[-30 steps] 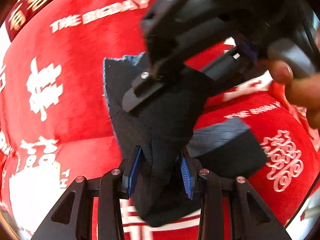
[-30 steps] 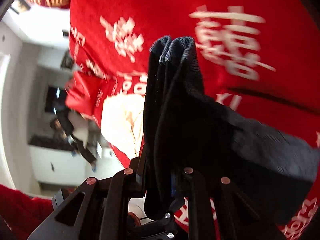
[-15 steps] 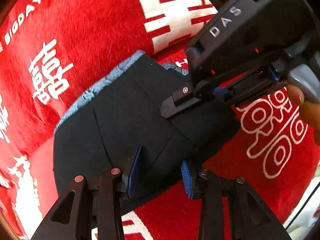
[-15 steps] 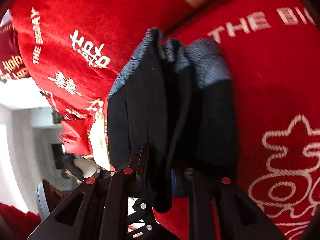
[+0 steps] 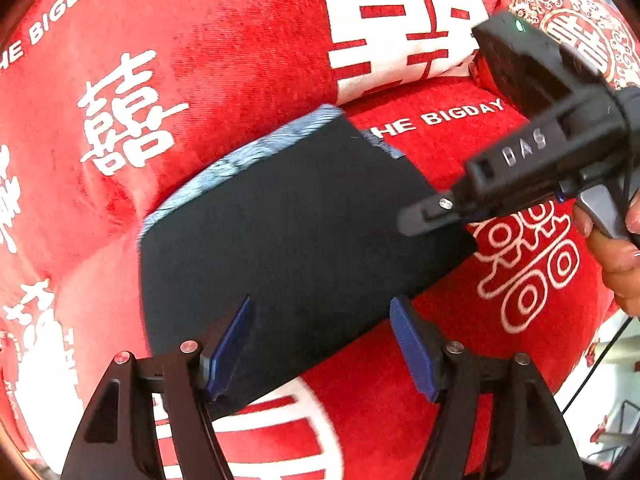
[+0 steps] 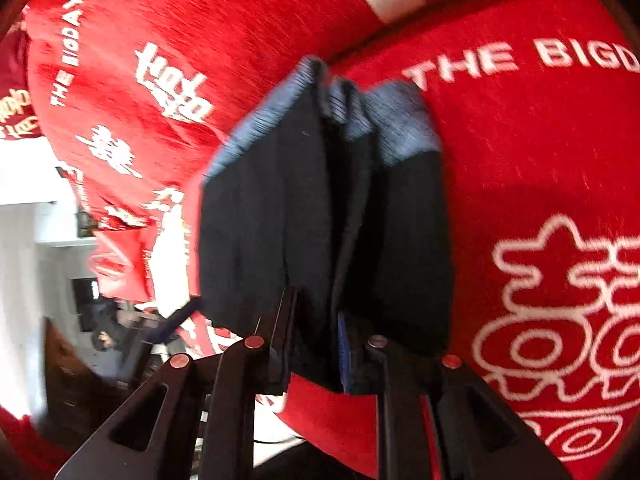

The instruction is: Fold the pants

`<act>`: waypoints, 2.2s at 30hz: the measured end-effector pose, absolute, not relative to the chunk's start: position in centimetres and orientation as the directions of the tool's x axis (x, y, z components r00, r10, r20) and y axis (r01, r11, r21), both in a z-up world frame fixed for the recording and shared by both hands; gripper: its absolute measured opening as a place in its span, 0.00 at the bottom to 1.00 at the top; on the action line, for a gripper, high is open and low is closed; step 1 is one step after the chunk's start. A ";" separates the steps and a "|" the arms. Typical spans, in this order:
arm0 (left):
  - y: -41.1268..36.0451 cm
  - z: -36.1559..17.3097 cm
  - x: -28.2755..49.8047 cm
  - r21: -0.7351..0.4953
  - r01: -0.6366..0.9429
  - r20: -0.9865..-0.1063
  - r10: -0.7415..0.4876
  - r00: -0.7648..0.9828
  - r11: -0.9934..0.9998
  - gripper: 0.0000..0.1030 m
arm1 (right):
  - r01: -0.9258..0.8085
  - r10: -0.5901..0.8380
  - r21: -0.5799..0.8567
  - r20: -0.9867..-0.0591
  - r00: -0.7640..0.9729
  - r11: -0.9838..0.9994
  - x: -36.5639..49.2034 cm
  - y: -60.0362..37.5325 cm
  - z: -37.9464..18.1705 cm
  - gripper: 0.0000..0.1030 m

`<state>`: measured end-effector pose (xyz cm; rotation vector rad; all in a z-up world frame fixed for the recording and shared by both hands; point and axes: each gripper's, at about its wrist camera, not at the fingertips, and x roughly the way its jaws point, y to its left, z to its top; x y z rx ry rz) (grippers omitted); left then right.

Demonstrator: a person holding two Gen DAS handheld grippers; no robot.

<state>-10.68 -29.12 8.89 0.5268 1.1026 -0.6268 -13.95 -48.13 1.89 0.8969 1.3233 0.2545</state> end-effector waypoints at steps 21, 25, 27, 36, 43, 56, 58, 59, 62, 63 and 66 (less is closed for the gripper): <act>-19.0 4.5 -3.5 0.033 0.353 -0.979 -0.040 0.199 0.935 0.79 | 0.237 0.297 0.333 -0.939 0.176 0.913 -12.3 -41.9 5.7 0.38; -18.2 4.1 -4.2 -0.016 0.334 -0.983 -0.077 0.169 0.942 0.82 | 0.343 0.318 0.358 -0.933 0.170 0.868 -14.7 -42.2 3.4 0.38; -17.9 4.1 -4.5 -0.023 0.341 -0.983 -0.083 0.163 0.940 0.82 | 0.376 0.317 0.360 -0.933 0.172 0.854 -15.2 -42.3 3.3 0.38; -16.2 5.7 -4.4 0.001 0.345 -0.989 -0.051 0.142 0.939 0.82 | 0.410 0.208 0.257 -0.965 0.160 0.875 -15.4 -40.8 3.7 0.39; -15.4 5.3 -3.9 -0.016 0.374 -0.989 -0.069 0.130 0.927 0.82 | 0.428 0.131 0.160 -0.987 0.097 0.890 -16.0 -38.9 3.4 0.44; -15.4 5.5 -3.4 -0.030 0.432 -0.988 -0.094 0.127 0.901 0.82 | 0.493 0.114 0.171 -0.983 0.143 0.853 -18.9 -37.8 5.5 0.72; -15.4 5.6 -3.4 -0.038 0.437 -0.987 -0.103 0.124 0.899 0.82 | 0.500 0.103 0.175 -0.980 0.167 0.848 -18.9 -38.5 6.4 0.73; -15.3 5.7 -3.4 -0.040 0.439 -0.986 -0.106 0.125 0.897 0.82 | 0.503 0.098 0.175 -0.980 0.176 0.847 -18.8 -38.5 6.7 0.73; -15.3 5.9 -3.4 -0.049 0.445 -0.985 -0.116 0.126 0.894 0.82 | 0.506 0.094 0.185 -0.975 0.201 0.842 -18.5 -38.7 7.5 0.73; -15.3 5.9 -3.4 -0.052 0.445 -0.985 -0.119 0.123 0.894 0.82 | 0.506 0.093 0.188 -0.974 0.206 0.842 -18.4 -38.8 7.6 0.73; -15.3 5.7 -3.3 -0.058 0.442 -0.987 -0.118 0.110 0.895 0.82 | 0.502 0.093 0.189 -0.973 0.211 0.844 -17.8 -39.2 7.7 0.74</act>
